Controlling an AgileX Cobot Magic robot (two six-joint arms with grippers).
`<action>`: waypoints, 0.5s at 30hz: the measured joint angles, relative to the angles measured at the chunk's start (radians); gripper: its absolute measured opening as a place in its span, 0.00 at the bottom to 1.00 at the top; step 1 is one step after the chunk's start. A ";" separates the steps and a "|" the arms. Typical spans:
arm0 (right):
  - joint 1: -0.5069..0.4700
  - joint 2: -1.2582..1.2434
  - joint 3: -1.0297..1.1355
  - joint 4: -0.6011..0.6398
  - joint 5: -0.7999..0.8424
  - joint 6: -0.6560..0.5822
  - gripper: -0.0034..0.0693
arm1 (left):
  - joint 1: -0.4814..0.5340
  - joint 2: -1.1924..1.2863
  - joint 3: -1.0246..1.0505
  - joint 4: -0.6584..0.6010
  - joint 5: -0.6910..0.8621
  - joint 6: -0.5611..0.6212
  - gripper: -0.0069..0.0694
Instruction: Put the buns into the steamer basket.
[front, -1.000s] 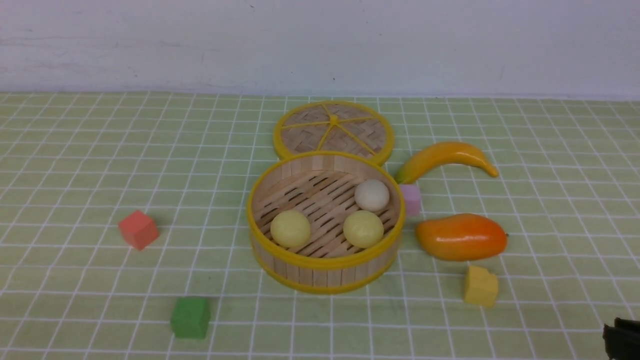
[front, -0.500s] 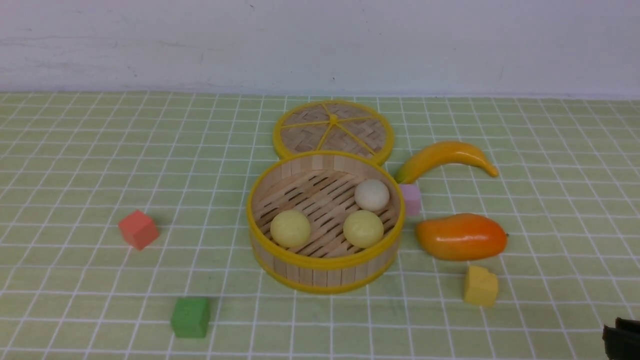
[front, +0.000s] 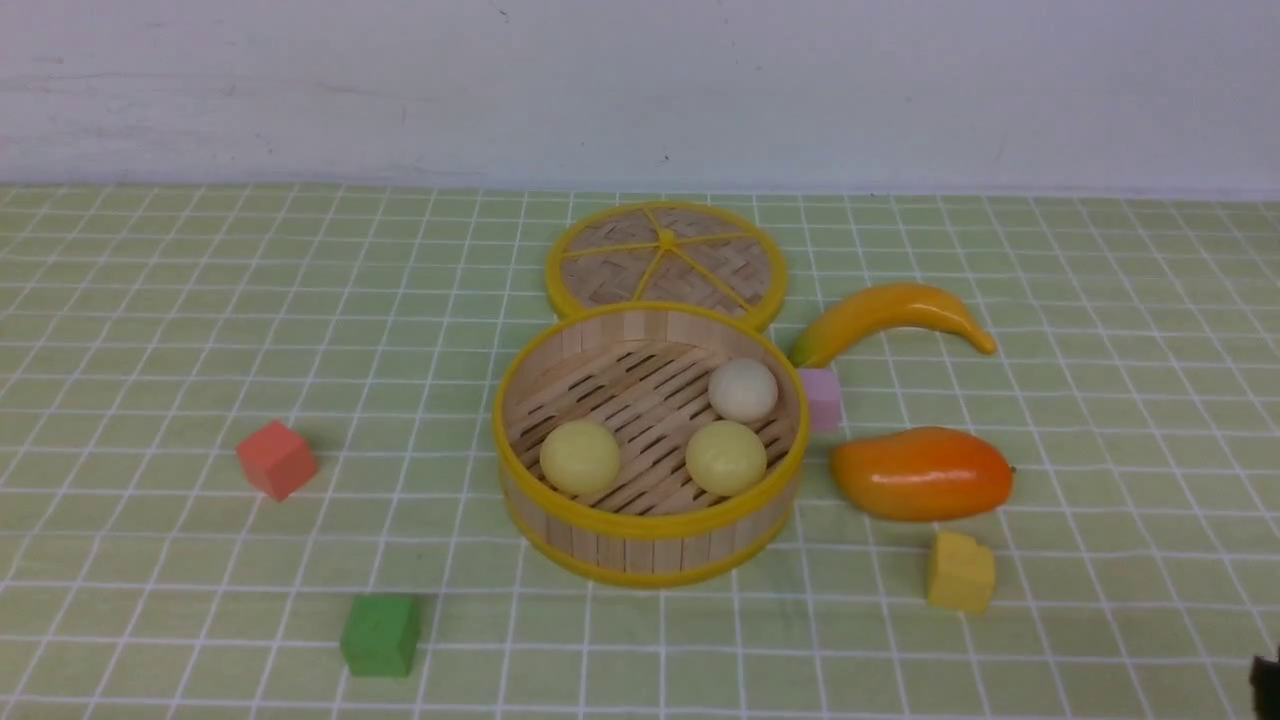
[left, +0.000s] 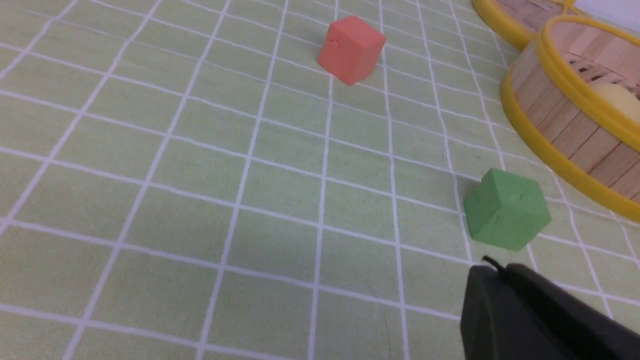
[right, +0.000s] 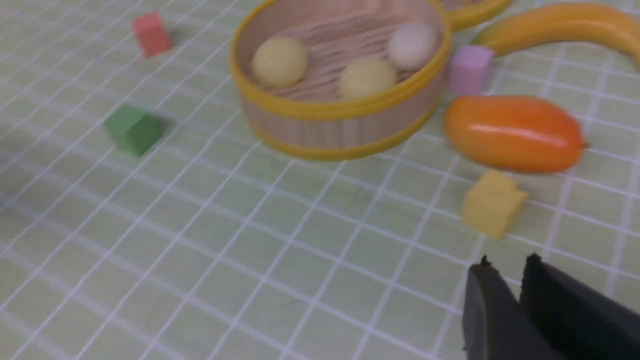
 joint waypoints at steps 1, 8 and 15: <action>-0.038 -0.018 0.009 0.000 -0.001 0.000 0.20 | 0.000 0.000 0.000 0.000 0.000 0.000 0.09; -0.300 -0.196 0.111 0.003 0.001 0.000 0.21 | 0.000 0.000 0.001 0.000 0.000 0.000 0.09; -0.407 -0.340 0.259 -0.093 -0.018 0.000 0.22 | 0.000 0.000 0.001 0.000 0.000 0.000 0.10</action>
